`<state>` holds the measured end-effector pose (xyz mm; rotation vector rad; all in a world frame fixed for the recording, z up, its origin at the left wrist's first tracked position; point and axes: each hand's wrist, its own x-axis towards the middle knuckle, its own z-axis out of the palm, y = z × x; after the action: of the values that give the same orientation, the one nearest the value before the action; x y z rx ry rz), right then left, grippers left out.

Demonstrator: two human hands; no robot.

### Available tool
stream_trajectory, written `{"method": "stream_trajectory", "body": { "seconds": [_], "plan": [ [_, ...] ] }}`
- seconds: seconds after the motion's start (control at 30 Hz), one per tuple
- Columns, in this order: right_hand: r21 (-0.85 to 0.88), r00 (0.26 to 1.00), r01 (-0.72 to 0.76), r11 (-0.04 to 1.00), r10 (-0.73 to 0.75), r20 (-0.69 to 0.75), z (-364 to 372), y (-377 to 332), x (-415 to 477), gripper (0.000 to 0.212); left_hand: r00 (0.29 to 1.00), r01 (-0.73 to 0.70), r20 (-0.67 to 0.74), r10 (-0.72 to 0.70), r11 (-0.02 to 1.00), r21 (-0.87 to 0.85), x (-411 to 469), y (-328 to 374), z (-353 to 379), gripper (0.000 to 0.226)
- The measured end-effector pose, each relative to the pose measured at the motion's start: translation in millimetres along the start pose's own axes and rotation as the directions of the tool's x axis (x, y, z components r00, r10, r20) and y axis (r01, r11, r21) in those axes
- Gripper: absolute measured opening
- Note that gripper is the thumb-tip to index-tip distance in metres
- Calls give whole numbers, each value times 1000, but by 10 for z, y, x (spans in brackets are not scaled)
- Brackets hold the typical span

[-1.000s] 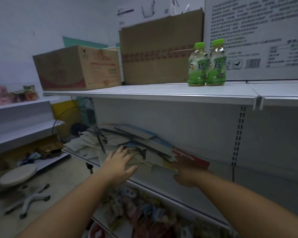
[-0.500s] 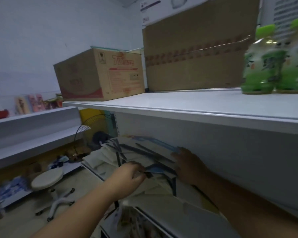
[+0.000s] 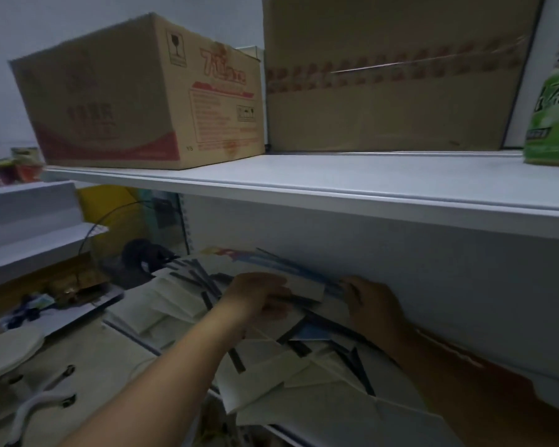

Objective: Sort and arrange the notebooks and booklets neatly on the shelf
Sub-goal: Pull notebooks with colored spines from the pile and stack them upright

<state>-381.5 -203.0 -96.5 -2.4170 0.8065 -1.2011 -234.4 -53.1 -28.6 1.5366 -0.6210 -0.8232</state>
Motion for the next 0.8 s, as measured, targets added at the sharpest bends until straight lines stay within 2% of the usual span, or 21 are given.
{"method": "stream_trajectory", "body": {
  "seconds": [0.07,0.1,0.17,0.2,0.27,0.33,0.4,0.47,0.5,0.57,0.63,0.67,0.73,0.8],
  "plan": [
    [34,992,-103,994,105,-73,-41,-137,18,20,995,74,74,-63,984,-163,83,25,-20,23],
    [61,987,-107,992,114,-112,-41,-224,14,20,990,99,120,-73,968,-230,108,49,-10,25],
    [102,978,-41,994,60,-197,-22,-461,-27,25,976,154,198,-92,934,-324,169,70,10,28],
    [118,980,4,993,19,-196,-1,-591,-68,30,969,183,224,-106,916,-358,190,74,13,28],
    [138,995,60,989,-48,-88,70,-808,-194,38,957,219,266,-112,883,-415,247,38,-11,24],
    [132,996,69,989,-77,53,139,-949,-310,37,959,225,255,-120,872,-435,312,-12,-92,21],
    [184,998,36,982,-45,46,159,-947,-383,26,973,193,199,-119,892,-410,389,-49,-178,18],
    [229,988,-87,970,113,-104,113,-804,-397,12,980,158,176,-96,909,-384,413,-36,-248,15],
    [226,964,-194,955,228,-137,63,-711,-403,18,982,143,172,-83,916,-376,416,-24,-281,15],
    [205,903,-408,890,426,-50,-18,-556,-442,35,984,112,167,-55,928,-354,433,-23,-328,12],
    [208,856,-514,832,514,58,-52,-463,-487,41,986,93,160,-41,938,-334,423,-27,-379,15],
    [159,845,-534,830,524,104,-60,-457,-503,43,987,92,154,-42,939,-332,407,-21,-406,14],
    [-95,814,-527,845,534,229,-61,-438,-516,47,986,92,164,-40,943,-320,364,-8,-447,16],
    [-244,795,-490,837,544,269,-78,-409,-507,43,980,94,198,-35,950,-297,299,18,-487,20]
  ]
}}
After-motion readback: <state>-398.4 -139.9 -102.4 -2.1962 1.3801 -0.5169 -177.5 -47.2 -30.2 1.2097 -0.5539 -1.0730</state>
